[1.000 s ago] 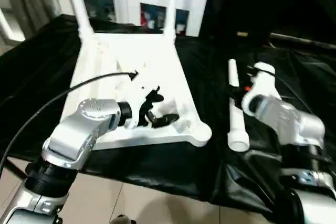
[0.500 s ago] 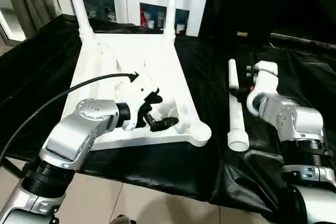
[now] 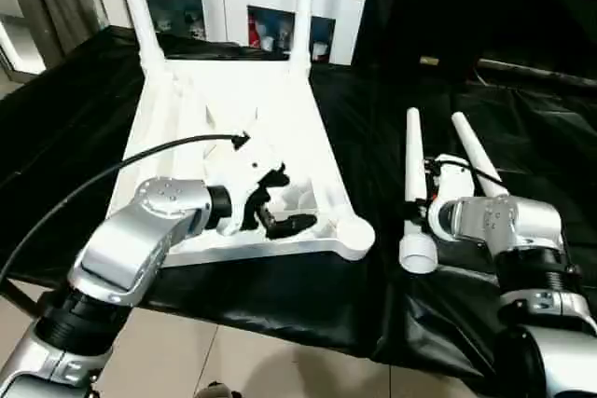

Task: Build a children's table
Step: Pick table leg

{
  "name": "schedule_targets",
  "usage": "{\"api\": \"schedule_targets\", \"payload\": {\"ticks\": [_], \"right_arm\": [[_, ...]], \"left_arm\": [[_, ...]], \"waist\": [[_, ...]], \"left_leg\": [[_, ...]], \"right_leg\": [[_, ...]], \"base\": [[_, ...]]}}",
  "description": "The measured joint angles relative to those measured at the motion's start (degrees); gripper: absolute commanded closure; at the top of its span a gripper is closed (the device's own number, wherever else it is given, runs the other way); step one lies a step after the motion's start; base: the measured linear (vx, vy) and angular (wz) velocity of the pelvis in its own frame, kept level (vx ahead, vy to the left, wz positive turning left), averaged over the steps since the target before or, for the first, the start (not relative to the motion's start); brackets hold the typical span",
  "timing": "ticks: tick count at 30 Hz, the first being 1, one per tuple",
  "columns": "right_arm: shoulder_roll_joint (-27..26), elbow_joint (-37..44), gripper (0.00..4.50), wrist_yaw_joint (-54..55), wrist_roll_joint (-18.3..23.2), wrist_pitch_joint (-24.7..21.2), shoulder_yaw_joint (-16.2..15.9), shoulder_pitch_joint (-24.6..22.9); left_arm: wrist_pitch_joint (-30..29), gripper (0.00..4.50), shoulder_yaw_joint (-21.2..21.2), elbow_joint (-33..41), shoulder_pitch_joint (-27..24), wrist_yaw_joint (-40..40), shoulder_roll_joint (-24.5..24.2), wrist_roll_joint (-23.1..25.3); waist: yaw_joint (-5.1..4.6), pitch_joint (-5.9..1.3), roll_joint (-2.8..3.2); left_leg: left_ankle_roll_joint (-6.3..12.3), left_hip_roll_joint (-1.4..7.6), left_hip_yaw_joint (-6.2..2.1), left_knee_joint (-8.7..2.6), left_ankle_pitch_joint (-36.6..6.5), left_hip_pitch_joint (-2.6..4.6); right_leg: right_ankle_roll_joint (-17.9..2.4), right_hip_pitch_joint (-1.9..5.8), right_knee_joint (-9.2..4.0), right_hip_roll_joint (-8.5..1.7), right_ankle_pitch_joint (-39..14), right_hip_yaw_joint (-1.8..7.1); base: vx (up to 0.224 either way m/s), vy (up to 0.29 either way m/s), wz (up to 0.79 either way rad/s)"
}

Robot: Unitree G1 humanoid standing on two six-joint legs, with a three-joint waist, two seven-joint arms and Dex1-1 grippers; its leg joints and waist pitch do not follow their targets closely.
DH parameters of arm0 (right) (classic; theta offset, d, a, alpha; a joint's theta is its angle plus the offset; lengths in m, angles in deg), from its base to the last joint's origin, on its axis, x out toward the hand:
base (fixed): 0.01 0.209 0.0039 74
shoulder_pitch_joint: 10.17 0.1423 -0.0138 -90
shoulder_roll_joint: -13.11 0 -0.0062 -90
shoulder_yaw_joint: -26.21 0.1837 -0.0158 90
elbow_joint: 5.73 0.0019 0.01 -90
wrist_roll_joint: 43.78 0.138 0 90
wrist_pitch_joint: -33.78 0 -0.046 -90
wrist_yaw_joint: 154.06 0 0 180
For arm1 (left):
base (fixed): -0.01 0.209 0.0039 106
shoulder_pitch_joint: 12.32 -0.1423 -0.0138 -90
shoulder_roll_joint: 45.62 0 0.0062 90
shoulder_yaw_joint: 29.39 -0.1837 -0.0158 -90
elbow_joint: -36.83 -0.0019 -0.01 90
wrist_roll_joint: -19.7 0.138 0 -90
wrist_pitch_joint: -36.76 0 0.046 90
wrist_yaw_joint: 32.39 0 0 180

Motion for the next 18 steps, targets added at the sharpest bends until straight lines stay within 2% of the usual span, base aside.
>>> {"api": "schedule_targets", "payload": {"ticks": [1,2,10,13,16,18], "right_arm": [[0.0,-0.2,1.99,0.1,0.0,0.1,0.2,0.1],[0.0,-0.3,2.24,0.2,0.0,0.1,0.3,0.1],[0.0,-1.3,2.63,1.9,0.6,2.8,3.5,0.1],[-0.2,-0.9,2.65,1.4,1.9,6.5,5.2,0.1],[-1.1,4.2,2.65,-2.9,4.7,10.4,6.8,-1.0],[-1.9,7.8,2.66,-7.0,7.7,11.4,7.2,-1.2]], "left_arm": [[0.0,0.0,0.0,0.2,0.0,0.1,-0.1,0.0],[0.0,0.0,0.0,0.3,0.0,0.1,-0.2,0.0],[0.0,0.0,0.4,0.7,0.0,1.2,0.1,-1.2],[0.1,0.0,3.2,0.4,0.2,-0.5,3.0,-2.3],[0.0,0.0,10.2,-3.1,2.8,-6.3,10.3,-5.2],[-0.8,0.0,13.5,-4.1,5.3,-9.3,12.7,-7.2]], "waist": [[0.02,0.0,0.0],[0.05,0.0,0.0],[0.04,0.02,0.03],[-0.01,0.05,0.08],[0.04,0.19,0.3],[-0.03,0.16,0.37]], "left_leg": [[0.0,0.0,0.0,0.0,0.0,0.0],[0.0,0.0,0.0,0.0,0.0,0.0],[0.0,-0.01,0.01,0.0,0.0,-0.01],[0.0,-0.01,0.02,0.0,0.0,-0.02],[0.0,0.0,0.03,0.01,0.0,-0.05],[0.0,0.01,-0.01,-0.01,0.0,-0.03]], "right_leg": [[0.0,0.0,0.0,0.0,0.0,0.0],[0.0,0.0,0.0,0.0,0.0,0.0],[0.0,-0.02,0.0,-0.01,0.0,0.01],[-0.1,-0.02,0.01,-0.01,0.1,0.0],[-0.1,-0.02,0.01,-0.02,0.1,-0.01],[-0.1,-0.01,0.01,0.01,0.1,-0.01]], "base": [[0.0,0.0,0.0],[0.0,0.0,0.0],[0.0,0.0,0.0],[0.0,0.0,0.0],[0.0,0.0,0.0],[0.0,0.0,0.0]]}}
